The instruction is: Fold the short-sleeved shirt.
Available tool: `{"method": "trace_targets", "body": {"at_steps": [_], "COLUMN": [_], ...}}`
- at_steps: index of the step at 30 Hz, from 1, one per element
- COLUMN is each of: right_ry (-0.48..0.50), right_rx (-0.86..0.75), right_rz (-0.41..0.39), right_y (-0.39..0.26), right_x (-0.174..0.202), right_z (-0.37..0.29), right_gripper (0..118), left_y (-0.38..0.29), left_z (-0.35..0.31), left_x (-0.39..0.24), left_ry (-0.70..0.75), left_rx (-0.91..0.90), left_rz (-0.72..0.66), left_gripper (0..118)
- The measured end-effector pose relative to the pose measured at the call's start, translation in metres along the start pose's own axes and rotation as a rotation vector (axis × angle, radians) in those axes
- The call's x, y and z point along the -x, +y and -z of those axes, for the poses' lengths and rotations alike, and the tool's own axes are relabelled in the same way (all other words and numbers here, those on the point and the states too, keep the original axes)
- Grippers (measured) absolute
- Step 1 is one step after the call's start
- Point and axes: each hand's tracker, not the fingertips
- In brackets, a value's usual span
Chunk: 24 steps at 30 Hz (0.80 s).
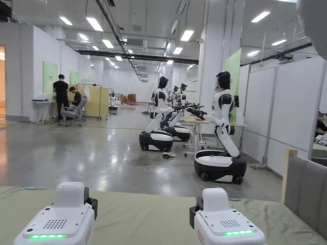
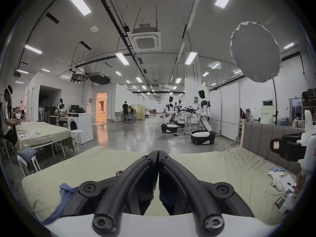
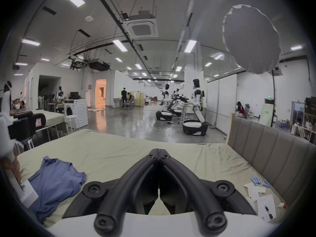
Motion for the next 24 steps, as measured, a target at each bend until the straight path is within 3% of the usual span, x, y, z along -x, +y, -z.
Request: {"method": "trace_targets", "body": {"at_steps": [8, 12, 14, 17, 18, 22, 24], "right_ry": [0.287, 0.397, 0.421, 0.449, 0.455, 0.447, 0.443], "right_rx": [-0.017, 0.009, 0.026, 0.059, 0.072, 0.117, 0.150], "right_rz": [0.011, 0.006, 0.001, -0.007, -0.011, -0.067, -0.079], "right_y": [-0.002, -0.019, -0.031, -0.050, -0.055, -0.079, -0.087], "right_x": [0.131, 0.187, 0.206, 0.224, 0.227, 0.237, 0.239], "right_z": [0.001, -0.003, -0.003, -0.001, 0.001, 0.015, 0.026], "right_gripper": [0, 0, 0, 0, 0, 0, 0], "left_y": [-0.009, -0.020, -0.031, -0.073, -0.088, -0.132, -0.151], "left_z": [-0.048, -0.060, -0.047, -0.019, -0.014, -0.003, 0.014], "left_x": [0.110, 0.169, 0.201, 0.253, 0.261, 0.258, 0.260], "left_ry": [0.243, 0.303, 0.295, 0.156, 0.131, 0.171, 0.148], "left_rx": [0.036, 0.219, 0.431, 0.847, 0.917, 0.957, 0.979], "left_rz": [0.057, 0.080, 0.026, -0.217, -0.228, -0.086, -0.120], "left_gripper": [3, 3, 4, 11, 11, 11, 11]}}
